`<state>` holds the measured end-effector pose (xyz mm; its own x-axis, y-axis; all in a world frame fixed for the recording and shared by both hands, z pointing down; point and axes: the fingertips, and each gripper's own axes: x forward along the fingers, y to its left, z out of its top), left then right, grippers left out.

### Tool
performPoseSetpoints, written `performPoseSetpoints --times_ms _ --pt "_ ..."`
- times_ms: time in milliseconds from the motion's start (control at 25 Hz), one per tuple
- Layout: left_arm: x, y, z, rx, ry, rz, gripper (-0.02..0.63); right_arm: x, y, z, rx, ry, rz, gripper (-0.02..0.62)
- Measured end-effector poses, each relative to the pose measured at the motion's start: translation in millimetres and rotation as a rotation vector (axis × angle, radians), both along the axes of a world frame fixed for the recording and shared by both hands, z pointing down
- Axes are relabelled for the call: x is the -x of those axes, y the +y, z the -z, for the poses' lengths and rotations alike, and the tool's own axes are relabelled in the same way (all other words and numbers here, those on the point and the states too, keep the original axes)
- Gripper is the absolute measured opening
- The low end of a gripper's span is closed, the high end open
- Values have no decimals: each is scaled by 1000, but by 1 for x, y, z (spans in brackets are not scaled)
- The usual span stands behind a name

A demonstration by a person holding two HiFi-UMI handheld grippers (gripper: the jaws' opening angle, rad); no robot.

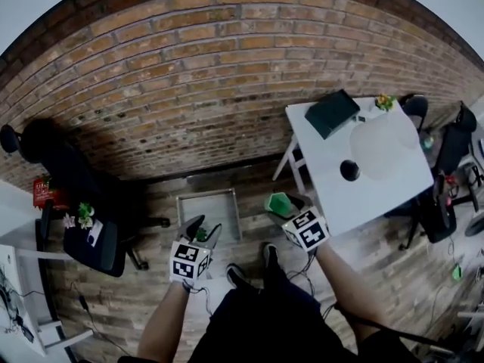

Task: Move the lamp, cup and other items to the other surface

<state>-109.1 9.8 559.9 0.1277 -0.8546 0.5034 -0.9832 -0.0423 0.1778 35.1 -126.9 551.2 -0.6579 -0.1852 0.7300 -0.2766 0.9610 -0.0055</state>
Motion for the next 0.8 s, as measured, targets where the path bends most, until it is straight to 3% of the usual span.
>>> performPoseSetpoints --times_ms 440,800 --pt "-45 -36 4 4 -10 -114 216 -99 -50 16 -6 -26 -229 304" --pt "-110 -82 17 2 -23 -141 216 -181 -96 21 -12 -47 -292 304"
